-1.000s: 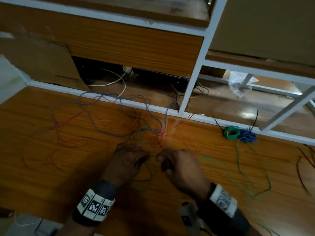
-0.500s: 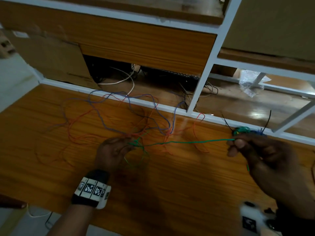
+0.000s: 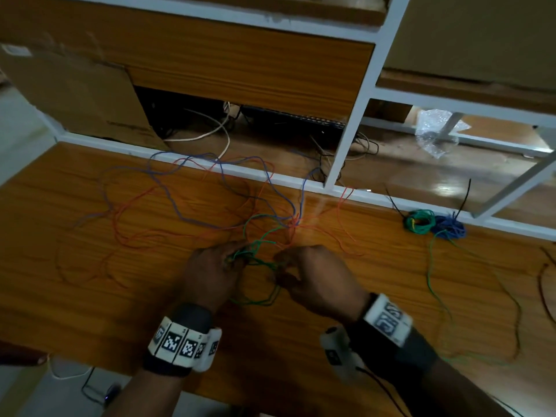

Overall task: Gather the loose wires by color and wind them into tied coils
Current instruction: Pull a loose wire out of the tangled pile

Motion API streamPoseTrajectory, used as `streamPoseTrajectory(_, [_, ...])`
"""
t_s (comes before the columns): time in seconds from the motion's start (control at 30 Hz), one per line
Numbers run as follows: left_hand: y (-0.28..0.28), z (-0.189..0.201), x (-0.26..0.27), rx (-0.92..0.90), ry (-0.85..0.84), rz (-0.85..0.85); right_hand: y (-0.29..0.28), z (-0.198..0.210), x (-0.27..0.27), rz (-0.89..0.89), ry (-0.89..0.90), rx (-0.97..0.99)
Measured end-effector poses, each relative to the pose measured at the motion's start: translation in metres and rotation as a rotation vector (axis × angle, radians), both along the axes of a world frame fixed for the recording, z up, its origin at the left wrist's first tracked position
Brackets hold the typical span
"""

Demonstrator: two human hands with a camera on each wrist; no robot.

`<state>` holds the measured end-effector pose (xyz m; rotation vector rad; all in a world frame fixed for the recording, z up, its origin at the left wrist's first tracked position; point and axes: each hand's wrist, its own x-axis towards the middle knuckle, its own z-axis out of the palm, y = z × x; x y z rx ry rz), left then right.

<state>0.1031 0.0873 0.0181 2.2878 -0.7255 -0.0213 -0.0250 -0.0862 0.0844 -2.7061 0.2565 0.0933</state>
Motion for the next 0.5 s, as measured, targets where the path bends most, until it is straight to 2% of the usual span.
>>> streamPoseTrajectory(0.1, [0.006,0.002,0.008,-0.065,0.191,-0.033,0.001,-0.011,0.002,0.015,-0.068,0.081])
streamPoseTrajectory(0.2, [0.018,0.005,0.019,-0.421,0.510,0.092,-0.015,-0.002,-0.015,-0.083,-0.177,0.187])
streamPoseTrajectory(0.3, [0.023,0.013,0.021,-0.641,0.584,0.149,-0.032,0.005,-0.031,-0.113,-0.265,0.289])
streamPoseTrajectory(0.4, [0.019,0.021,0.019,-0.742,0.635,0.139,-0.038,0.008,-0.039,-0.144,-0.305,0.349])
streamPoseTrajectory(0.47, [0.020,0.023,0.020,-0.673,0.582,0.086,-0.042,0.007,-0.040,-0.202,-0.348,0.383])
streamPoseTrajectory(0.5, [0.023,0.024,0.022,-0.563,0.528,0.021,-0.044,0.006,-0.040,-0.241,-0.365,0.413])
